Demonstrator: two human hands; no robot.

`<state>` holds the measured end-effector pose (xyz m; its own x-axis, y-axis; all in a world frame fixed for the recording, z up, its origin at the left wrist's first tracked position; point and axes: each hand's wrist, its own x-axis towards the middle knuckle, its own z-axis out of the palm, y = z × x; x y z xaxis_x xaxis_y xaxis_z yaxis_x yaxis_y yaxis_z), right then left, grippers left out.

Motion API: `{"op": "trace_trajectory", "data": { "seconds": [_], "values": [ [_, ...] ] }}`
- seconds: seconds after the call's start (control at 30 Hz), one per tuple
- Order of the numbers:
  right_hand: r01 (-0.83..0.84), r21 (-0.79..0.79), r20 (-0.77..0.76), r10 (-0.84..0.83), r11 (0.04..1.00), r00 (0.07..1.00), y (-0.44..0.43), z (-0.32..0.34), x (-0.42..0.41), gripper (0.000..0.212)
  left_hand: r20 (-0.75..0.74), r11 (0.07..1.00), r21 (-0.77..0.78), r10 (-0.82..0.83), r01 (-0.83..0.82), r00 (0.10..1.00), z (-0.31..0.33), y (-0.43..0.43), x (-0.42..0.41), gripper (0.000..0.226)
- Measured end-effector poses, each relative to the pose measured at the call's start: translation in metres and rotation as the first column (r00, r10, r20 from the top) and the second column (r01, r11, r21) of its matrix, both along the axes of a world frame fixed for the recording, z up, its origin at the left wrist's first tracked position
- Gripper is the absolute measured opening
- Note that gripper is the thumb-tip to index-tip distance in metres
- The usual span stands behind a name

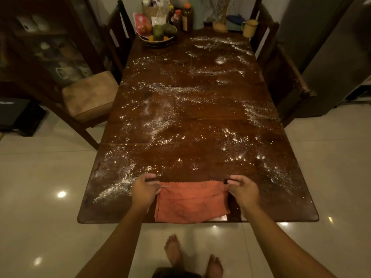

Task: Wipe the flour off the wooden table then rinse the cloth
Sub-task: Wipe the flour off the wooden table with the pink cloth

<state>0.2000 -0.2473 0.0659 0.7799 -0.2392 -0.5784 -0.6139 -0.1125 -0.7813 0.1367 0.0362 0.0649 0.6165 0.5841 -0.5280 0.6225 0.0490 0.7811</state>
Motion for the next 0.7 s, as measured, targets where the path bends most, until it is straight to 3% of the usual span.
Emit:
{"op": "trace_trajectory", "data": {
  "seconds": [0.1,0.2,0.33,0.4,0.5,0.6,0.7],
  "values": [
    [-0.002,-0.074,0.061,0.007,0.997,0.998,0.009,-0.001,0.004,0.031,0.042,0.997,-0.067,0.032,-0.029,0.999,0.000,0.009,-0.002,0.036],
    [-0.085,-0.195,0.091,0.105,0.977,0.990,0.015,-0.001,0.008,0.026,0.040,0.999,-0.025,-0.035,0.036,0.999,0.004,0.016,-0.006,0.038],
    [-0.403,-0.478,0.022,0.469,0.780,0.883,0.032,0.003,0.011,0.027,-0.035,0.979,0.099,-0.174,0.177,0.984,0.006,0.027,-0.015,0.025],
    [-0.594,-0.585,-0.039,0.713,0.552,0.700,0.052,0.006,0.013,0.033,-0.098,0.949,0.147,-0.265,0.277,0.959,0.005,0.027,-0.022,0.020],
    [-0.755,-0.638,-0.155,0.935,0.150,0.318,0.091,0.008,0.018,0.040,-0.213,0.907,0.148,-0.360,0.395,0.908,0.001,0.018,-0.035,0.021],
    [-0.825,-0.563,-0.192,0.980,-0.059,0.061,0.131,0.007,0.018,0.050,-0.290,0.867,0.176,-0.408,0.467,0.866,-0.005,0.011,-0.048,0.031],
    [-0.796,-0.567,-0.238,0.967,-0.214,-0.091,0.162,0.007,0.018,0.057,-0.361,0.828,0.214,-0.426,0.518,0.830,-0.002,0.010,-0.056,0.042]
  ]
}}
